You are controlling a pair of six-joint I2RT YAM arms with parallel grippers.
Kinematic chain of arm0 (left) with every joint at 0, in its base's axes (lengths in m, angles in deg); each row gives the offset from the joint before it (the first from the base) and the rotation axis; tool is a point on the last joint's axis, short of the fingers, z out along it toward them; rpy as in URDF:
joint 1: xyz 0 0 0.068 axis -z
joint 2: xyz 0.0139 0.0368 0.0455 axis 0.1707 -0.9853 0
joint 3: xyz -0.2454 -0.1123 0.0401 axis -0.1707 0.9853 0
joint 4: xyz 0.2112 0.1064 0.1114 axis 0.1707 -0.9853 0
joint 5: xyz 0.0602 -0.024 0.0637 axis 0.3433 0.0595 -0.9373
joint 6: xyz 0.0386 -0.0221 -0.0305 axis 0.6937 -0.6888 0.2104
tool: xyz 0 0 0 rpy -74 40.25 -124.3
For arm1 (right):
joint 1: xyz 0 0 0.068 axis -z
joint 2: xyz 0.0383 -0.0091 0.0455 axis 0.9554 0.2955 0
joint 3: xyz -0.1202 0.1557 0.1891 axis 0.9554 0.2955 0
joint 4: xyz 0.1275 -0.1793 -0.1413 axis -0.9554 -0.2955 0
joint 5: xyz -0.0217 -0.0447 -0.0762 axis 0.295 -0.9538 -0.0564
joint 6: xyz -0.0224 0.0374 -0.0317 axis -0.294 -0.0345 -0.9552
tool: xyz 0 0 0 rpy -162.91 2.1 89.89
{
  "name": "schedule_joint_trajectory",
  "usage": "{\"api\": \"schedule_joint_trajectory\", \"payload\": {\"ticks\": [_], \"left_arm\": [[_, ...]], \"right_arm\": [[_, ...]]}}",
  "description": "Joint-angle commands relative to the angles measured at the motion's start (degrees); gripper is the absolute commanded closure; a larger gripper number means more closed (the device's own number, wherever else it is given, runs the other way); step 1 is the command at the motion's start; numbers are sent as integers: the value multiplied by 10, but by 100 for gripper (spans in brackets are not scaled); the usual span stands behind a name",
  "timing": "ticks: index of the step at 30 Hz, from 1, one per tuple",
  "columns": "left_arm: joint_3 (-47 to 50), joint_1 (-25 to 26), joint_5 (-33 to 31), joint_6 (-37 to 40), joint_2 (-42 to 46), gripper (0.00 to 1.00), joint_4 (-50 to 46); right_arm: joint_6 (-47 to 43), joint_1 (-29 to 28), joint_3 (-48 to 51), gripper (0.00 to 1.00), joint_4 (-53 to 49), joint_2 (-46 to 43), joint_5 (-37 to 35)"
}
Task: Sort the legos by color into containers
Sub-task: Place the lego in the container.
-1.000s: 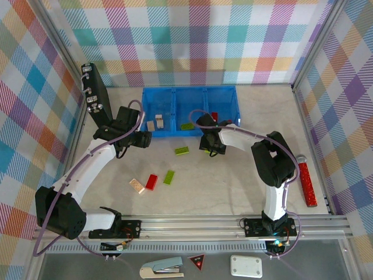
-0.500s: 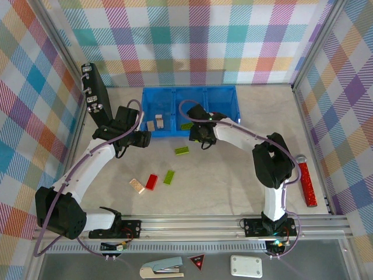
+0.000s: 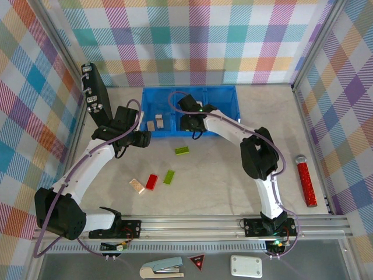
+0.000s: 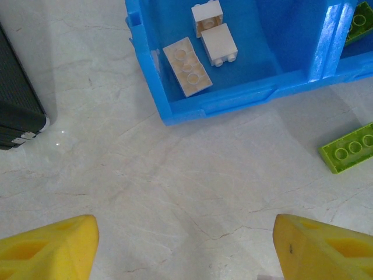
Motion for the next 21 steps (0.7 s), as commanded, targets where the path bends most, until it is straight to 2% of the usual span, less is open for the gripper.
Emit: {"api": "schedule_joint_trajectory", "payload": {"ticks": [1, 11, 21], "left_arm": [[5, -7, 7, 3, 11, 22, 9], [8, -7, 7, 3, 6, 22, 11], [9, -7, 6, 3, -6, 22, 11]], "right_arm": [[-31, 6, -48, 33, 11, 28, -5], [-68, 20, -181, 33, 17, 127, 0], [-89, 32, -244, 33, 35, 191, 0]]}}
